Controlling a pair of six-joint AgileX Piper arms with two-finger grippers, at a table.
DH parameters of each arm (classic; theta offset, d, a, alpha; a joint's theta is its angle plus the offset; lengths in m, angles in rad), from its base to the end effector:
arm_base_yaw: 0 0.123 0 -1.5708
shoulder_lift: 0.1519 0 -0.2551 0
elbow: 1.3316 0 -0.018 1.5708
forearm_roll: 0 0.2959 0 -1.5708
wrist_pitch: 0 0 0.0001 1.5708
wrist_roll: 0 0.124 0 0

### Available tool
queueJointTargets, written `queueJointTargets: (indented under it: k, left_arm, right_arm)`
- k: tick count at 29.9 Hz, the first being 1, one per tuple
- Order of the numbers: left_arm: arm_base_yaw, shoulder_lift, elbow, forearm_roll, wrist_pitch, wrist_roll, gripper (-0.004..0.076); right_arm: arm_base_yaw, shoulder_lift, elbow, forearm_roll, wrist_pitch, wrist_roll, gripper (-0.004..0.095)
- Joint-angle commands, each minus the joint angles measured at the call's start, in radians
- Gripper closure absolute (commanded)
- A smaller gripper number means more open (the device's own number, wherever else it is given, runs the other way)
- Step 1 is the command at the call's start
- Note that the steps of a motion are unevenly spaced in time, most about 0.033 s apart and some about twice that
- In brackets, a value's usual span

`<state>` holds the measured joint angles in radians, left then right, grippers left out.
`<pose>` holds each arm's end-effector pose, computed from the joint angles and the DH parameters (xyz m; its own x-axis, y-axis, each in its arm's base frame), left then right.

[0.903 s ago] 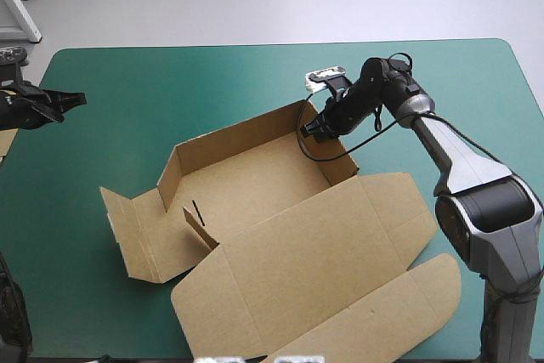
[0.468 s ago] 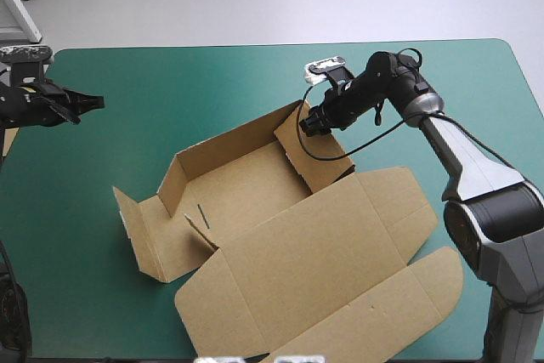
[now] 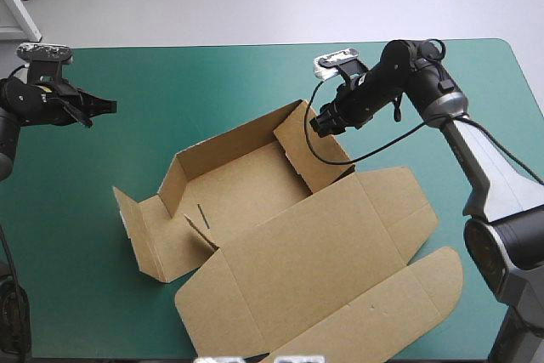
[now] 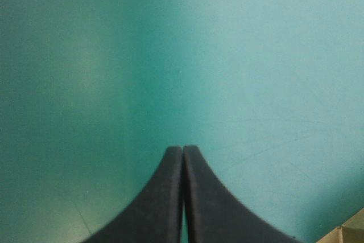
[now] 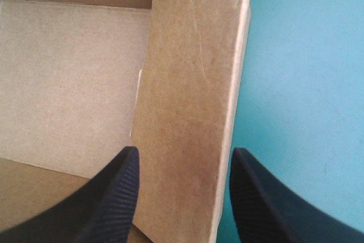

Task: Fold the box

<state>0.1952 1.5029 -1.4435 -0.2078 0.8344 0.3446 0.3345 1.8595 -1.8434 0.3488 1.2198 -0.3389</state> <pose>0.3984 0.0594 0.3158 -0.7038 0.0649 -0.7074 0.0570 0.9978 0.0348 0.4147 0.1863 0.2866 -0.7401 -0.4707 -0.4803 -0.6124 0.7669 0.1921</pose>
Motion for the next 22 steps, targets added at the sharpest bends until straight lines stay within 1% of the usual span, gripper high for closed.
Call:
queueJointTargets:
  k: [1, 9, 12, 16, 22]
  left_arm:
    - [-0.006, -0.039, -0.032, -0.011, -0.047, -0.011, 0.0734]
    - [-0.006, -0.039, -0.032, -0.007, -0.047, -0.011, 0.0734]
    - [-0.006, -0.039, -0.032, -0.007, -0.049, -0.011, 0.0734]
    - [-0.006, -0.039, -0.032, -0.007, -0.051, -0.011, 0.0734]
    - [-0.006, -0.039, -0.032, -0.007, -0.046, -0.011, 0.0734]
  right_arm:
    - [-0.003, -0.034, -0.023, -0.006, 0.005, -0.001, 0.0433]
    - [-0.003, 0.015, -0.023, -0.031, 0.024, -0.005, 0.0430]
    - [-0.003, 0.024, -0.023, -0.031, 0.024, -0.003, 0.0392]
    - [0.025, 0.024, -0.023, -0.041, 0.024, -0.005, 0.0324]
    - [0.076, 0.065, -0.023, -0.104, 0.024, 0.032, 0.0315]
